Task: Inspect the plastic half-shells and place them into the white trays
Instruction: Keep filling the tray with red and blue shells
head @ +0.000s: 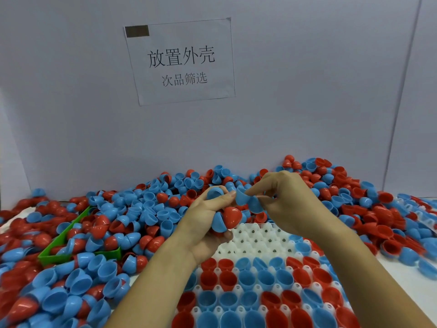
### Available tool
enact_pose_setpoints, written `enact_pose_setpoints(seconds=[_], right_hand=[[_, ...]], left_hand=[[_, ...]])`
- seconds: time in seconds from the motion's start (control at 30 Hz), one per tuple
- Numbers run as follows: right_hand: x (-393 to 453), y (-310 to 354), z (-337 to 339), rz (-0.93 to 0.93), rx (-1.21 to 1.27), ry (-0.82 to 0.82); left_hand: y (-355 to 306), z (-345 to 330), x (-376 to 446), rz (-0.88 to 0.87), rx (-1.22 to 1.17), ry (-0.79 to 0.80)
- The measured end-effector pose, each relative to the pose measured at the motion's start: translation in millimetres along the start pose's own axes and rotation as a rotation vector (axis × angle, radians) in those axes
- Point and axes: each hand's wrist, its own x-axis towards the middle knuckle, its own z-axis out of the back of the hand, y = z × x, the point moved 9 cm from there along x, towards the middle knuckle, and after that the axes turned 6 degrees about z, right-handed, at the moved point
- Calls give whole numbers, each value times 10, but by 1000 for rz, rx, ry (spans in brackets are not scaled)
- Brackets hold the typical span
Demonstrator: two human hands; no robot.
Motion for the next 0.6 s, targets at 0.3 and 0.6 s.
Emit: enact_pose_setpoints(seconds=[0.3, 0.6], right_hand=[[13, -24, 0, -60, 185, -8], [-10, -295, 2, -173, 286, -1]], left_hand=[[-121, 47, -20, -113, 105, -70], [-78, -50, 8, -127, 204, -18]])
